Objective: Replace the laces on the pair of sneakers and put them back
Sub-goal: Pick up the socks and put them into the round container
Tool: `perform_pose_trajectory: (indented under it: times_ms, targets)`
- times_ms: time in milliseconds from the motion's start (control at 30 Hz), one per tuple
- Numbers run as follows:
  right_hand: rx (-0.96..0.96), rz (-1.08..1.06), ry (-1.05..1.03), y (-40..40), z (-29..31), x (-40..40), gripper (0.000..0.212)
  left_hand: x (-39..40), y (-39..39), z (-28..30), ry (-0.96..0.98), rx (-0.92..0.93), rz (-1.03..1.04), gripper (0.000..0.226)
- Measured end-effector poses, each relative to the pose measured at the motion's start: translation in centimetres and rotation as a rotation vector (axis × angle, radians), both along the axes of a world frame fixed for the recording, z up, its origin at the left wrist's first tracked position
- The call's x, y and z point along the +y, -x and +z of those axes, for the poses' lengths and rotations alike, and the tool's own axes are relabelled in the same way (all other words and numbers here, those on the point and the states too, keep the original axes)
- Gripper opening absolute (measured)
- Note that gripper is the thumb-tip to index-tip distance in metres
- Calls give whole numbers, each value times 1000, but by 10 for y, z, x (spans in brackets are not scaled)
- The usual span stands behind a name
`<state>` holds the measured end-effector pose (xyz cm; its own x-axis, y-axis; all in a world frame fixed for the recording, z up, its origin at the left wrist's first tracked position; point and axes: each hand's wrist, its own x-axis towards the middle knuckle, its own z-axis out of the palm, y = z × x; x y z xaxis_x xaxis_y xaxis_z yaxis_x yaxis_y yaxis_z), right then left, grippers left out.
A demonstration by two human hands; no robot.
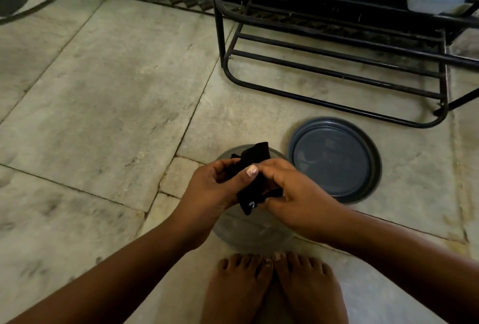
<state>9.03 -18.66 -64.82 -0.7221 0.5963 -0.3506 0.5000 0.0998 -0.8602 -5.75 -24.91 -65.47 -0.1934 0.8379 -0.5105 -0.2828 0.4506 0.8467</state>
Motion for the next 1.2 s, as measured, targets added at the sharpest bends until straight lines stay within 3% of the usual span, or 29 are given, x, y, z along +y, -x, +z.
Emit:
perform_pose_trajectory:
  times_ms: [133,267,333,400,433,500,633,733,933,1033,1200]
  targets:
    - [-52,60,-11,-2,2,1,36,-2,-1,-7,48,65,41,24]
    - [-53,-255,-6,-8,1,18,43,0,8,-2,74,45,-70,23]
    - [-7,-278,240,-15,-3,31,55,3,15,3,87,1,-202,24]
    - [46,-253,473,-19,-8,37,45,7,22,4,116,4,-308,23]
    - [33,-248,478,-21,-13,36,39,9,25,3,137,39,-342,22]
    - [-66,-245,372,-20,-27,29,34,11,29,-7,181,187,-367,18]
    - [-266,-126,165,-14,-52,11,35,8,27,-36,125,766,-600,19]
    - [-382,63,-73,-11,-61,7,38,5,19,-47,80,1003,-745,27]
    - [-406,329,-587,-12,-58,0,43,-6,15,-48,-31,1256,-826,37]
    - [-464,401,-550,-13,-63,-3,40,-8,5,-51,-96,1277,-974,39]
    - [-549,485,-494,-11,-75,-6,48,-10,-1,-66,-75,1481,-1157,48]
